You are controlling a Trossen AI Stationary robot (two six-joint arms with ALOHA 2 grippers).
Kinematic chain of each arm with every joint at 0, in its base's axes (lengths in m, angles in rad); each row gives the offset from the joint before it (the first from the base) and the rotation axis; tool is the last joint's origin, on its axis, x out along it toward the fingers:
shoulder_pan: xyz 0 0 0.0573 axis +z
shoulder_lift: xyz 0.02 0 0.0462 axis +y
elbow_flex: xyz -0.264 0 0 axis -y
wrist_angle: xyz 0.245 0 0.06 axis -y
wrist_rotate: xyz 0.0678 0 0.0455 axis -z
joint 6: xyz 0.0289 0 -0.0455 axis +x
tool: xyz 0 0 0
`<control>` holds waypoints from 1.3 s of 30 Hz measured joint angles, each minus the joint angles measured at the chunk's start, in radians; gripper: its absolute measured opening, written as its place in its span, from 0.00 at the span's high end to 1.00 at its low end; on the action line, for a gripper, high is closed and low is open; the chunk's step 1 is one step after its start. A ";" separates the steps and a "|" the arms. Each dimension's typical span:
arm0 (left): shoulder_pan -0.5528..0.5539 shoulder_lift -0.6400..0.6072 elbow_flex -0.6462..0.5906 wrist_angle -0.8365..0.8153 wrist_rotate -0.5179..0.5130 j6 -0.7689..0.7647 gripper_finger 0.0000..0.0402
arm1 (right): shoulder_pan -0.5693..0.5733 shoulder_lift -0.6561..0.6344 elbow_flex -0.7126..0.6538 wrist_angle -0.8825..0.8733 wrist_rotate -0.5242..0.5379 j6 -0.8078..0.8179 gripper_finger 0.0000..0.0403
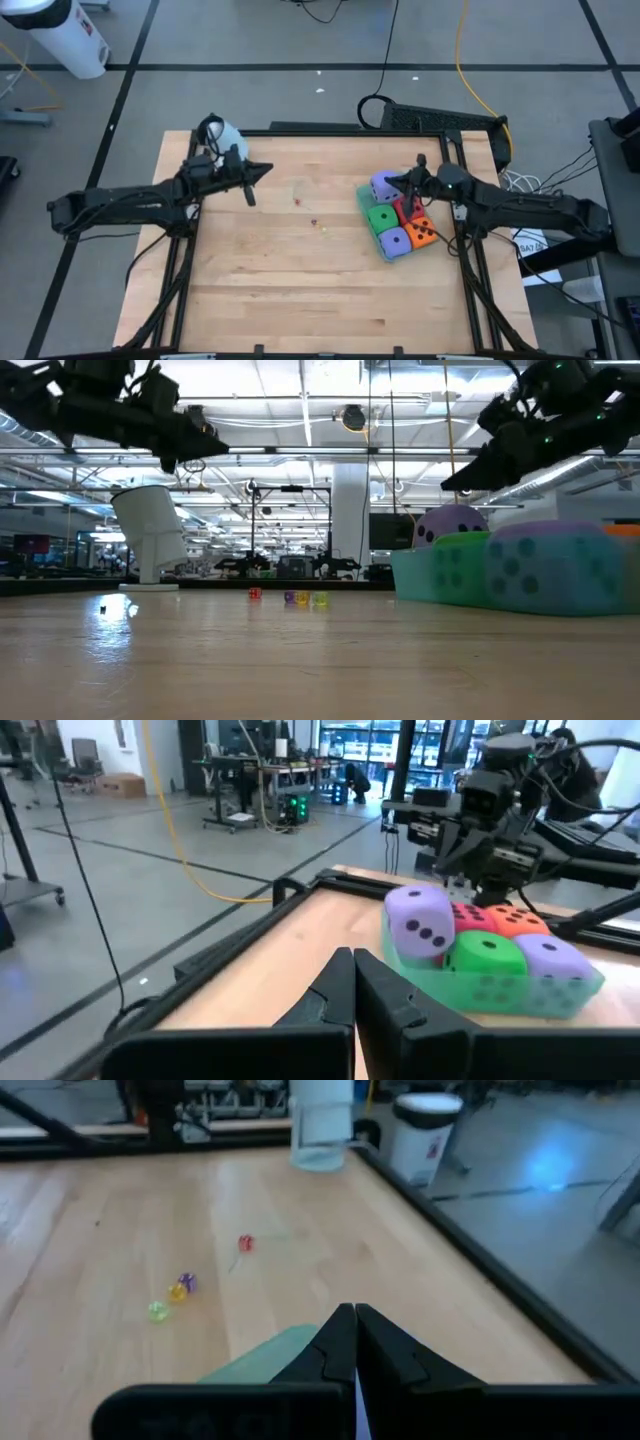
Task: Pick & Place Dice
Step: Put the big purple dice into the bin
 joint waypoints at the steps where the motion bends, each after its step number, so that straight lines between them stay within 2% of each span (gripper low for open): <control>1: 0.002 0.000 -0.021 0.020 0.000 -0.006 1.00 | -0.018 0.016 0.003 0.000 -0.030 0.002 1.00; 4: 0.010 0.000 -0.061 0.045 -0.002 -0.029 1.00 | -0.061 0.069 0.013 0.000 -0.083 0.002 1.00; 8: 0.012 0.004 -0.074 0.038 -0.001 -0.033 0.98 | -0.095 0.148 0.020 -0.016 -0.089 0.002 1.00; 19: 0.011 0.004 -0.074 0.049 -0.001 -0.018 0.99 | -0.098 0.348 0.017 -0.019 -0.116 0.028 1.00; 25: 0.010 0.004 -0.074 0.047 -0.001 -0.016 0.95 | -0.096 0.380 0.018 -0.035 -0.143 0.075 1.00; 29: 0.010 0.004 -0.074 0.045 0.000 -0.022 0.96 | -0.085 0.387 0.017 -0.053 -0.198 0.085 1.00; 32: 0.010 0.004 -0.074 0.045 0.000 -0.022 0.98 | -0.055 0.388 0.016 -0.067 -0.248 0.093 1.00; 36: 0.010 0.004 -0.074 0.045 0.001 -0.033 0.99 | -0.006 0.389 0.015 -0.094 -0.249 0.098 1.00; 39: 0.009 0.004 -0.074 0.045 0.001 -0.040 0.98 | 0.045 0.389 0.015 -0.090 -0.335 0.089 1.00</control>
